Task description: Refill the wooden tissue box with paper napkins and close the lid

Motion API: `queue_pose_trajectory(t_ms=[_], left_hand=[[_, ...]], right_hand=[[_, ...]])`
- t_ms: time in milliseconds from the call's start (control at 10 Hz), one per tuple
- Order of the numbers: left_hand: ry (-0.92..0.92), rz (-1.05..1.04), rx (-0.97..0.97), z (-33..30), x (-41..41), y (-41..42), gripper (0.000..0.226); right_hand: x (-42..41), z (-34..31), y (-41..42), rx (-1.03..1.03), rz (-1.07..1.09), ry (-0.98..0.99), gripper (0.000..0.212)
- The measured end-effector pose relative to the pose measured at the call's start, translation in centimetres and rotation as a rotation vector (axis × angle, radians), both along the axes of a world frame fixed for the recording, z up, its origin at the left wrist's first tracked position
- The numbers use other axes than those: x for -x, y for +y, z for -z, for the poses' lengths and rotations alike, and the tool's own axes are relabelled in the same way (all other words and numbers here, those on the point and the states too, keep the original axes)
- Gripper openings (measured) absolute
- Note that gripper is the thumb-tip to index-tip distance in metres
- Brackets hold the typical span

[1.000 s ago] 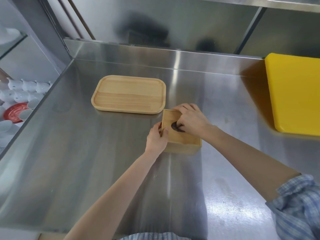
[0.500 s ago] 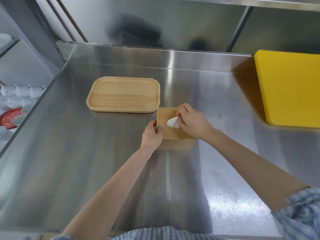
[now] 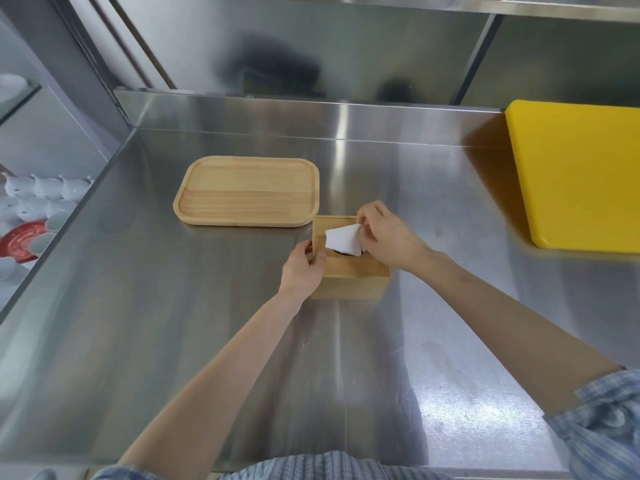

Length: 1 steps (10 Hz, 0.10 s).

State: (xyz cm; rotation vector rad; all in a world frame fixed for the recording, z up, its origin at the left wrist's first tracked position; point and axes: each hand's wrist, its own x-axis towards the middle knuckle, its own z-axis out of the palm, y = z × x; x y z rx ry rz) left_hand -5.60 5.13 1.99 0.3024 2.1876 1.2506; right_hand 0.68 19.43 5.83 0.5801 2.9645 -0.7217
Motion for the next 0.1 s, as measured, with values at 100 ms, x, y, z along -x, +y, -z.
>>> queue_pose_trajectory(t_ms=[100], left_hand=[[-0.036, 0.009, 0.027, -0.73, 0.50, -0.30, 0.045]], right_hand=[[-0.03, -0.23, 0.14, 0.077, 0.061, 0.018, 0.031]])
